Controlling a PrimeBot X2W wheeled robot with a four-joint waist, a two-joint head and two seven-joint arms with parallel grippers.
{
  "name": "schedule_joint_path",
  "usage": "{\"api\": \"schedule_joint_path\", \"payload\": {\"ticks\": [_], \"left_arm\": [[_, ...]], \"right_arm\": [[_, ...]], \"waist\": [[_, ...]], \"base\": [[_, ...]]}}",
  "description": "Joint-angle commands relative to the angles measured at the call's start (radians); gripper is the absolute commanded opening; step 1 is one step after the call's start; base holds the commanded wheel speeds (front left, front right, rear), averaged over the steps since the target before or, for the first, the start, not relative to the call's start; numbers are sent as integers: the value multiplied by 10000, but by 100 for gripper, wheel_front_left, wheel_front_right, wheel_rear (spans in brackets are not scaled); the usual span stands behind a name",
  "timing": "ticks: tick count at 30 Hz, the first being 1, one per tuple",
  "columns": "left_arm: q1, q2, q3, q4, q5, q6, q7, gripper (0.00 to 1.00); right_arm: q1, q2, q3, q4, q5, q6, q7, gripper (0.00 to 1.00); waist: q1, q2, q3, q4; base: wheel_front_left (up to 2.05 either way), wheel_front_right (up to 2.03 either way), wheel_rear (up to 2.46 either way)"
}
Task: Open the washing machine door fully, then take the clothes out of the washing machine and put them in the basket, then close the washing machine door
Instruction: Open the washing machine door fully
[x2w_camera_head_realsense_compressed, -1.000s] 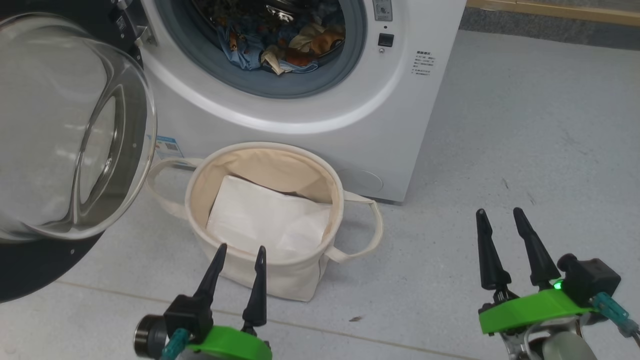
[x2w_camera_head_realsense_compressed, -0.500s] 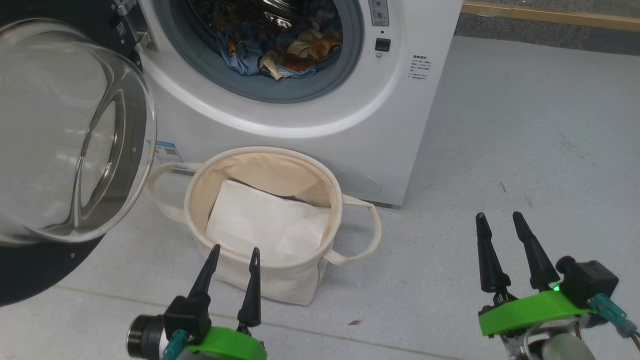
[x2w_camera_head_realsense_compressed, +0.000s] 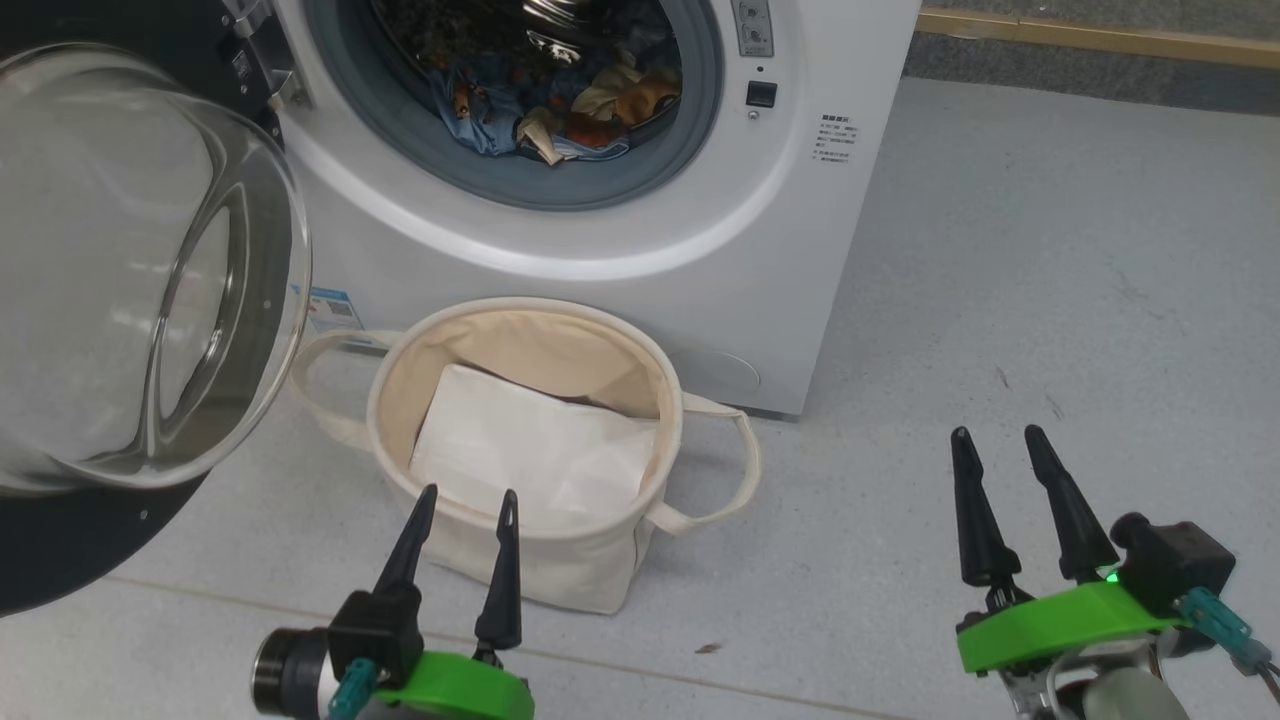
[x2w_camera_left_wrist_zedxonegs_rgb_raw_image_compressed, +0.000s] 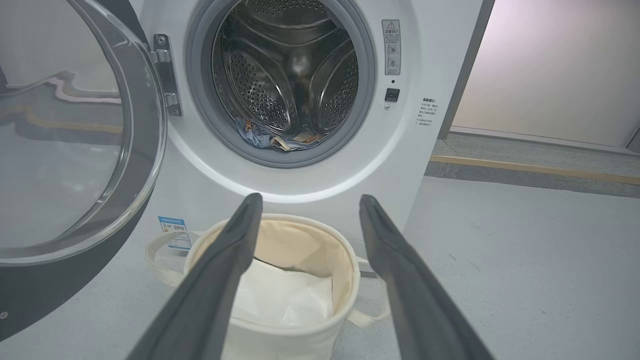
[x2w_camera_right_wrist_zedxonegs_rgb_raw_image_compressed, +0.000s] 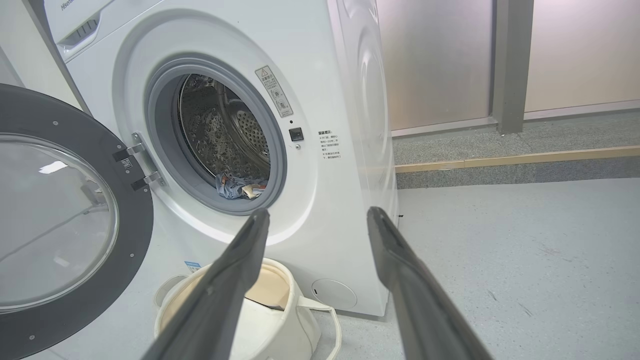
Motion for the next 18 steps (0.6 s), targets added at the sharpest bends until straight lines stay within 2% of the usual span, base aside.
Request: {"api": "schedule_joint_path", "payload": {"ticks": [1, 18], "left_arm": [[-152, 84, 285, -345, 133, 76, -48, 100], [-250, 84, 262, -303, 132, 33, -48, 100]], "right_arm": [[-122, 22, 197, -268, -41, 8, -122, 100], [-233, 22, 175, -145, -7, 8, -122, 100]], "waist": [[0, -1, -6, 3], [0, -1, 78, 40]], "base": [[0, 0, 0], [0, 0, 0]]}}
